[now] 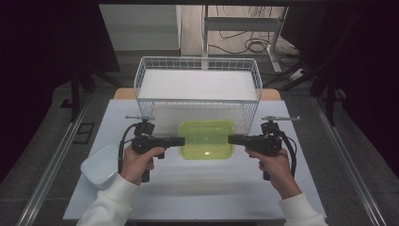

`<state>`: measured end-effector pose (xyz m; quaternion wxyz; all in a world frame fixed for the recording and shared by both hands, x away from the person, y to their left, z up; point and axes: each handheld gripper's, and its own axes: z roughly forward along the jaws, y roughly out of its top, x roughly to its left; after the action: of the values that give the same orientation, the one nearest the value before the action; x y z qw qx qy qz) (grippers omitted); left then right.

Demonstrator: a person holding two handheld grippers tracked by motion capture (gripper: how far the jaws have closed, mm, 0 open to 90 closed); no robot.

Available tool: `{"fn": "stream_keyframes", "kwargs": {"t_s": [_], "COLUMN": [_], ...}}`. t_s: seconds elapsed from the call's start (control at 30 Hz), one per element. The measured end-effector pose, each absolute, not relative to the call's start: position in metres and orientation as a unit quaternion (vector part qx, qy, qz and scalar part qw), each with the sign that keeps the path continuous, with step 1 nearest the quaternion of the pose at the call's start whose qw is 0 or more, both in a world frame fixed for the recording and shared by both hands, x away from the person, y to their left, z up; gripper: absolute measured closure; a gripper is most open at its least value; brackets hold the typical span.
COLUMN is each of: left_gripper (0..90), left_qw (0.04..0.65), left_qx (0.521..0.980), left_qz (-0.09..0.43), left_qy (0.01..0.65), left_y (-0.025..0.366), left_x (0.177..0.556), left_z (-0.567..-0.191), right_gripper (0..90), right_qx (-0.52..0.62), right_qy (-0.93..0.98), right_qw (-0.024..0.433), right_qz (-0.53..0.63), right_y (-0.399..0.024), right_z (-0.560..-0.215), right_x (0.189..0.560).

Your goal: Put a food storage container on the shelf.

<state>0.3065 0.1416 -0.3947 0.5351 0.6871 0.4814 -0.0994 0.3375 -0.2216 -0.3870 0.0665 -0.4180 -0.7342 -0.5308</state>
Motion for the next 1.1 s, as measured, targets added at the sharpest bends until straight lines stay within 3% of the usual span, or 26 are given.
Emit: {"fn": "stream_keyframes", "kwargs": {"t_s": [0.67, 1.1], "left_gripper": [80.3, 80.9], "left_qw": [0.546, 0.549], "left_qx": [0.691, 0.678], "left_qz": [-0.066, -0.083], "left_qy": [0.468, 0.482], "left_y": [0.146, 0.158], "left_x": [0.337, 0.384], "left_z": [-0.314, -0.3], "right_gripper": [78.3, 77.9], "right_qx": [-0.391, -0.39], "right_qy": [-0.73, -0.732], "right_qw": [0.034, 0.028], "right_qz": [-0.56, -0.558], "right_y": [-0.217, -0.206], "right_z": [-0.307, -0.282], "right_x": [0.363, 0.402]}}
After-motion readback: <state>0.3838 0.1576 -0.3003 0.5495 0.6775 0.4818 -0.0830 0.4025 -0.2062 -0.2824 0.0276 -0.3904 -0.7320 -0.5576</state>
